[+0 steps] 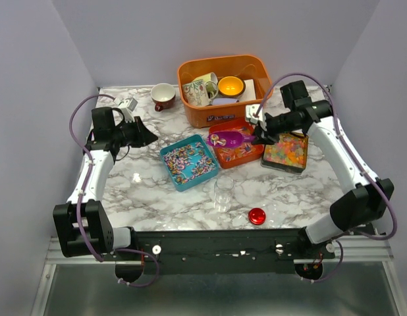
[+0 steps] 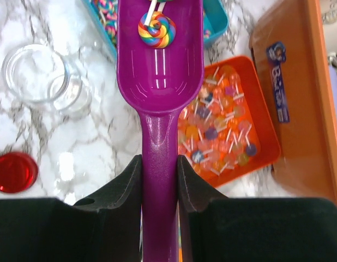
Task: Pack the candies
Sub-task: Place the fake candies in the packing bottle.
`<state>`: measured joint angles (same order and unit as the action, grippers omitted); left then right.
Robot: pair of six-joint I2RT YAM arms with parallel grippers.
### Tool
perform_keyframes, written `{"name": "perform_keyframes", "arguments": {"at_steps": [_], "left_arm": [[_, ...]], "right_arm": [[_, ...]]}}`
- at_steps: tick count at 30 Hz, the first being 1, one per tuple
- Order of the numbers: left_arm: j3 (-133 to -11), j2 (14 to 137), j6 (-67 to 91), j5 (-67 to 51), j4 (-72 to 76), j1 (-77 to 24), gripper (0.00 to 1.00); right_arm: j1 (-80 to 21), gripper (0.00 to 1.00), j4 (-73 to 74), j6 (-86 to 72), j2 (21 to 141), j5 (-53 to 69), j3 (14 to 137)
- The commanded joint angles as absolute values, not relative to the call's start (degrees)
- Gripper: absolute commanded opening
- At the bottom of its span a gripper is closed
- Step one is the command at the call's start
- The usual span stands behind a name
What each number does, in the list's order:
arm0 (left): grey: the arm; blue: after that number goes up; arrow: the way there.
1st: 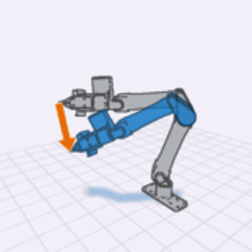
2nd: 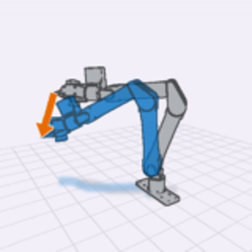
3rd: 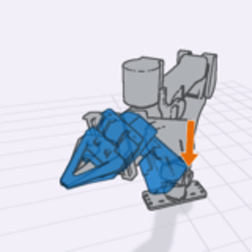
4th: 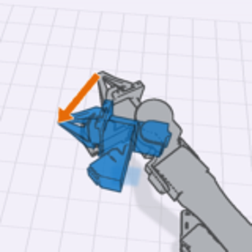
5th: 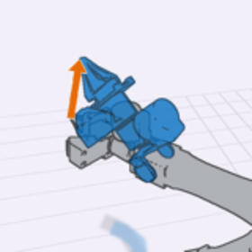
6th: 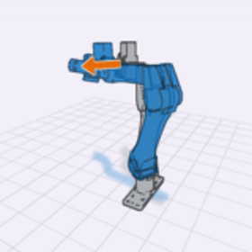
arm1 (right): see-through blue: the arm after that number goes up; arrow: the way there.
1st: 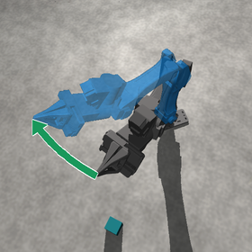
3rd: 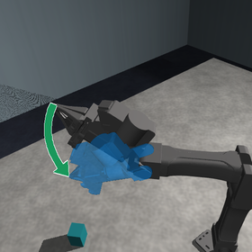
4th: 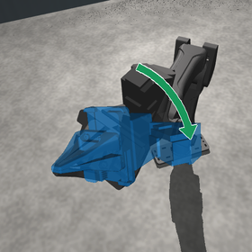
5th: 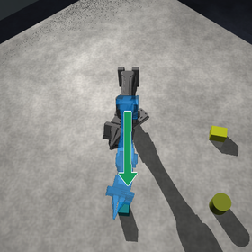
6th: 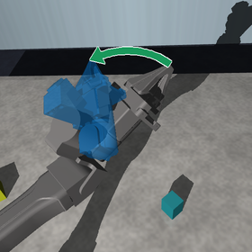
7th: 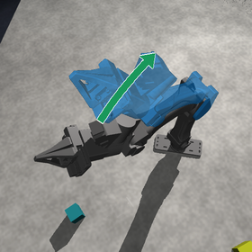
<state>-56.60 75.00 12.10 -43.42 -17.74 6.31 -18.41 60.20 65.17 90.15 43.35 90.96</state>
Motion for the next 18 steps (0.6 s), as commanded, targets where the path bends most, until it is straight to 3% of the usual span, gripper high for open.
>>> {"name": "perform_keyframes", "arguments": {"at_steps": [1,18], "left_arm": [[-55.0,73.7,15.4,-45.5,-11.5,6.6,0.22],[-49.9,70.1,18.4,-44.9,-6.3,6.6,0.23]], "right_arm": [[-17.1,0.01,72.2,74.5,84.2,36.3,87.5],[-17.2,0.01,82.7,79.2,80.0,28.7,86.9]]}}
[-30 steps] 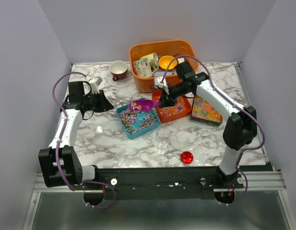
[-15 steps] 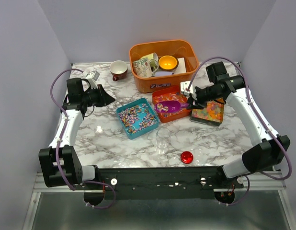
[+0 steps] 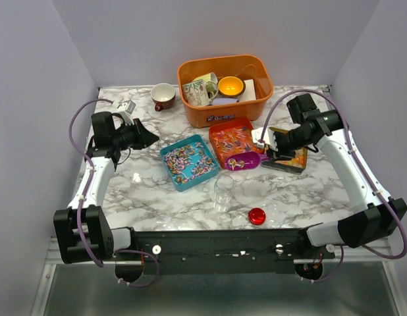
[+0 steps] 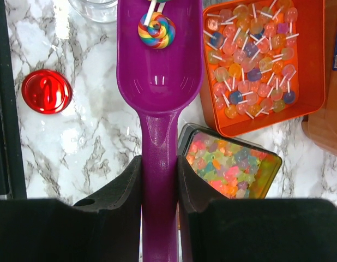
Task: Pack the candies
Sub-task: Place the fake candies in the packing bottle.
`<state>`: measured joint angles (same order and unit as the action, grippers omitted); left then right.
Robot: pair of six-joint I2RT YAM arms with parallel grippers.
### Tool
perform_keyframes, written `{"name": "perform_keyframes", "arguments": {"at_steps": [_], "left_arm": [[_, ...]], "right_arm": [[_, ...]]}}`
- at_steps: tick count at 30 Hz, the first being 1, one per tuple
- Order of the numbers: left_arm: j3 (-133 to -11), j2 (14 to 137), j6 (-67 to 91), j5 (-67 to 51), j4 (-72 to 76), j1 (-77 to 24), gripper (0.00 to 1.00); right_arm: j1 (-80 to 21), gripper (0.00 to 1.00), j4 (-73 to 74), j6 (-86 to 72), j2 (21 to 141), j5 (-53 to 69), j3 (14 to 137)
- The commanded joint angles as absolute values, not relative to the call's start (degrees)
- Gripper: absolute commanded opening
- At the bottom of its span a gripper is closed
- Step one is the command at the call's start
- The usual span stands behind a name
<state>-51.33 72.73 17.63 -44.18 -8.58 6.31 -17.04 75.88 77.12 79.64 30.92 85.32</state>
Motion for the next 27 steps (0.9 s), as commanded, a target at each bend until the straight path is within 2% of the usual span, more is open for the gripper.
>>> {"name": "perform_keyframes", "arguments": {"at_steps": [1,27], "left_arm": [[-49.4,69.9,18.4,-44.7,-6.2,6.7,0.23],[-46.5,67.1,18.4,-43.7,-6.0,7.0,0.23]], "right_arm": [[-17.2,0.01,83.2,79.5,80.2,28.6,87.5],[-29.7,0.01,84.5,85.4,78.1,11.3,84.2]]}}
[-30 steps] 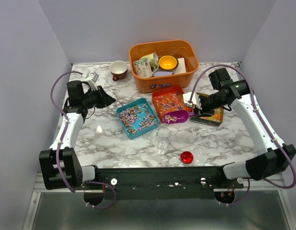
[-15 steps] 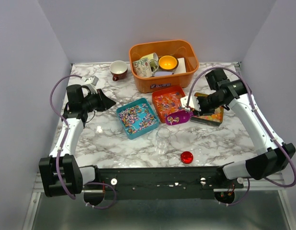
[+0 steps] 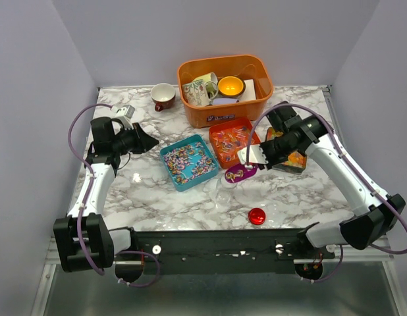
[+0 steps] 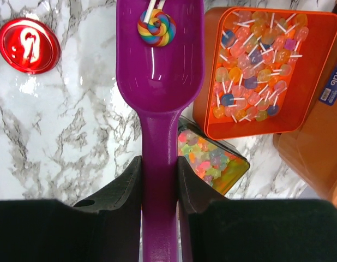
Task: Pack the candies
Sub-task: Place the fake candies in the packing bottle.
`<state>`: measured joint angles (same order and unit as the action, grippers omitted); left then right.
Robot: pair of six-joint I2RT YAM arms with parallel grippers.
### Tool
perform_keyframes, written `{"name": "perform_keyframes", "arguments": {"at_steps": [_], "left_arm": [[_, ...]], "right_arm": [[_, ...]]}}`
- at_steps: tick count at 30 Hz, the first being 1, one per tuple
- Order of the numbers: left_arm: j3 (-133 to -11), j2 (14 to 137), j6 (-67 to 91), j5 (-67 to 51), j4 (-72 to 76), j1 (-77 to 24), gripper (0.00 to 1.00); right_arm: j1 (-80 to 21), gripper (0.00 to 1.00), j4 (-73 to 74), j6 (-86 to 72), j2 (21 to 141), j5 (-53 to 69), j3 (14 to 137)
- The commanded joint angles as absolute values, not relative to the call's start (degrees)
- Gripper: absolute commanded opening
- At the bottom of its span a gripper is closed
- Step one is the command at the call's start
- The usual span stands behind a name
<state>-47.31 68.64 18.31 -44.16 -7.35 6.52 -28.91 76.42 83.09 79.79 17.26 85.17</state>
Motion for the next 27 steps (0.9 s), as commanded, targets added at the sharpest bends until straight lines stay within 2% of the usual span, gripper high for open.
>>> {"name": "perform_keyframes", "arguments": {"at_steps": [1,27], "left_arm": [[-46.3,67.1,18.5,-43.7,-5.7,7.0,0.23],[-46.1,69.3,20.6,-44.5,-1.9,7.2,0.24]], "right_arm": [[-29.7,0.01,84.5,85.8,78.0,11.0,84.4],[-41.7,0.01,87.4,86.4,78.9,0.4,90.5]]}}
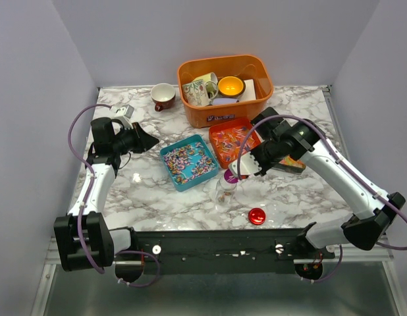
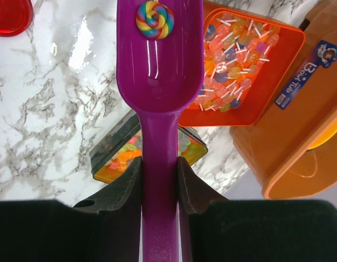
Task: Pack the candies
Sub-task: Place the fake candies in the packing bottle.
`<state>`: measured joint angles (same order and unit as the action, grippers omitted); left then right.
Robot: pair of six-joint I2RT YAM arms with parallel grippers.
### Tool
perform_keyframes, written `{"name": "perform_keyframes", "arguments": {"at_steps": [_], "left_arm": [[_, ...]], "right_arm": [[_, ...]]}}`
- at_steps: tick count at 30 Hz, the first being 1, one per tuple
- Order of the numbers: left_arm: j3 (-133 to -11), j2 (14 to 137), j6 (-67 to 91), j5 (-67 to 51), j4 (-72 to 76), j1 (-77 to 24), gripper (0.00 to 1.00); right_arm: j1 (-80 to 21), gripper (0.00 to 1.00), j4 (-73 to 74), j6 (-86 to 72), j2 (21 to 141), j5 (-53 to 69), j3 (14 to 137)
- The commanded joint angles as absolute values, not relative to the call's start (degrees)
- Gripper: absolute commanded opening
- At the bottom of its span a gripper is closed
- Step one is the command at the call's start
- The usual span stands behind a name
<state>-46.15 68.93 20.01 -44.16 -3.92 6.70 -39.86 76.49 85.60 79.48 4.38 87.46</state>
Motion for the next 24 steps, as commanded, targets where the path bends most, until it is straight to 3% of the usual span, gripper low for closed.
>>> {"name": "perform_keyframes", "arguments": {"at_steps": [1,18,24], "left_arm": [[-46.1,69.4,20.7,-44.7,-1.4,7.2,0.25],[-46.1,70.1,25.3,-50.4,5.2,5.1,0.29],[-43.7,68.3,29.7,-58.5,13.7,1.0,0.35]], "right_arm": [[-42.1,0.01,87.4,86.4,78.8,-1.1,91.0],[-44.8,0.01,87.4,85.3,76.6,-5.4,91.8],[-43.9,0.01,83.3,76.9,79.6,3.3,98.5]]}}
